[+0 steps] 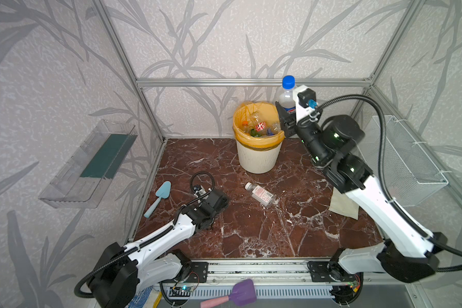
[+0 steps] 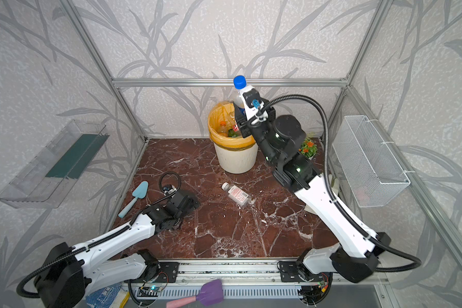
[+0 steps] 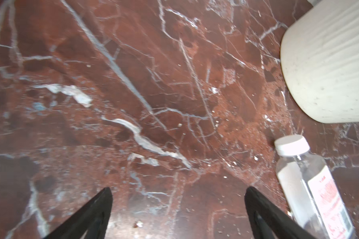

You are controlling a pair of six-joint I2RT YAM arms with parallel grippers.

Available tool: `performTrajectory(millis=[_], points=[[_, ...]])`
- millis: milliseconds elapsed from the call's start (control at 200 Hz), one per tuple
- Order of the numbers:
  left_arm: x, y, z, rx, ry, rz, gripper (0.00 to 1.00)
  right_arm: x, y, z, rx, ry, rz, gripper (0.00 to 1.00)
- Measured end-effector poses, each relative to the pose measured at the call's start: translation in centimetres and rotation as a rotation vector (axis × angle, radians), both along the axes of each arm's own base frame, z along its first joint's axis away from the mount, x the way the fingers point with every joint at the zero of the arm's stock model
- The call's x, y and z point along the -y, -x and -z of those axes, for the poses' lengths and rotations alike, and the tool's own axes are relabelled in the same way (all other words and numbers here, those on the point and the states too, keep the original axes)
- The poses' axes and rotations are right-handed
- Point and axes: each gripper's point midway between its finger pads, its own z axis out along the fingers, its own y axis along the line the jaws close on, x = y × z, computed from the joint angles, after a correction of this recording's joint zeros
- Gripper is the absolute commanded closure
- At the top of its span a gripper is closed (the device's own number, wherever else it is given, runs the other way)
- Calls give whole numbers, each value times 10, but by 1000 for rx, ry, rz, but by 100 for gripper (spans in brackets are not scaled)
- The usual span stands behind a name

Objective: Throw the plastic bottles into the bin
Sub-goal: 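Carry the Pepsi bottle over the bin and open the right gripper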

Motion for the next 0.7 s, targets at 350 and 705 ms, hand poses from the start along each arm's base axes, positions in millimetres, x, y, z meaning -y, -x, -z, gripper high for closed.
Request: performTrajectory(millis=[350, 705], points=[[38, -14, -8, -17, 55, 75, 1, -10, -132, 139, -561, 91, 111, 1], [66, -13, -38, 52, 74, 122, 1, 35, -29, 27, -327, -60, 61, 1]])
